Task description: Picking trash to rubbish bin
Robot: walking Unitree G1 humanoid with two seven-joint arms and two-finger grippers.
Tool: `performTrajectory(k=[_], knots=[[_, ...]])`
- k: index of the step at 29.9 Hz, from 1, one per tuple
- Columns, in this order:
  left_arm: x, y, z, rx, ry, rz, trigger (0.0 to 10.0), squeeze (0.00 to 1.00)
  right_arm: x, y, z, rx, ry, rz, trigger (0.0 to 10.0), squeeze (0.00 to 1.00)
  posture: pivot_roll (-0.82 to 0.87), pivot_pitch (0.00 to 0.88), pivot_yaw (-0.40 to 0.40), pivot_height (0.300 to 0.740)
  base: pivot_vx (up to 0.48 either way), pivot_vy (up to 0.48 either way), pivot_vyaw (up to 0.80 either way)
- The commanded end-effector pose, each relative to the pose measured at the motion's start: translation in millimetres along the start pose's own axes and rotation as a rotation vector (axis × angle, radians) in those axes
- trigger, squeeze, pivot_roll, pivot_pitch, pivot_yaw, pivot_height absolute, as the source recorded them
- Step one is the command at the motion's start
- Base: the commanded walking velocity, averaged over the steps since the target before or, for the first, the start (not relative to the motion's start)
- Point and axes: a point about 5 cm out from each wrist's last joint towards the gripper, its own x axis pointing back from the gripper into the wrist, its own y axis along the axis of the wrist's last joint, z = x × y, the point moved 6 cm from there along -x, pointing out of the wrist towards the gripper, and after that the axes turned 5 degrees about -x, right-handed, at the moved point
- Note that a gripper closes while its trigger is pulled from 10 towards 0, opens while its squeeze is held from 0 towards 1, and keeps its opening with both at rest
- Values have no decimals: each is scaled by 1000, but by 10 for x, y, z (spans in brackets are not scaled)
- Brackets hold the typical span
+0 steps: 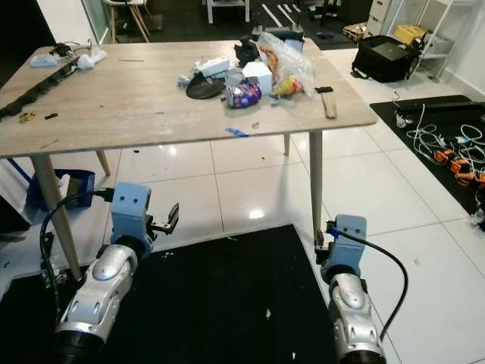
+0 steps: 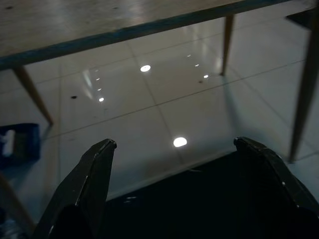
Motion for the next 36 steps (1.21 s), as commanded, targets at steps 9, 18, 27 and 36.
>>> performTrajectory(k=[9, 18, 27, 36], knots=[[22, -68, -35, -5, -10, 25, 10000, 0, 20, 29, -77, -2, -19, -12, 10000, 0, -54, 126, 5, 740, 300, 0, 0], [25, -61, -69, -6, -18, 21, 10000, 0, 8, 105, -75, -13, -19, -41, 10000, 0, -54, 122, 4, 740, 300, 0, 0], [-11, 93, -50, 7, -11, -20, 10000, 0, -68, 532, -18, 12, 11, -162, 10000, 0, -54, 109, 5, 740, 299, 0, 0], [-64, 352, -112, 38, -22, -87, 10000, 0, -130, 911, 96, 52, 70, -267, 10000, 0, -55, 98, 6, 740, 299, 0, 0]])
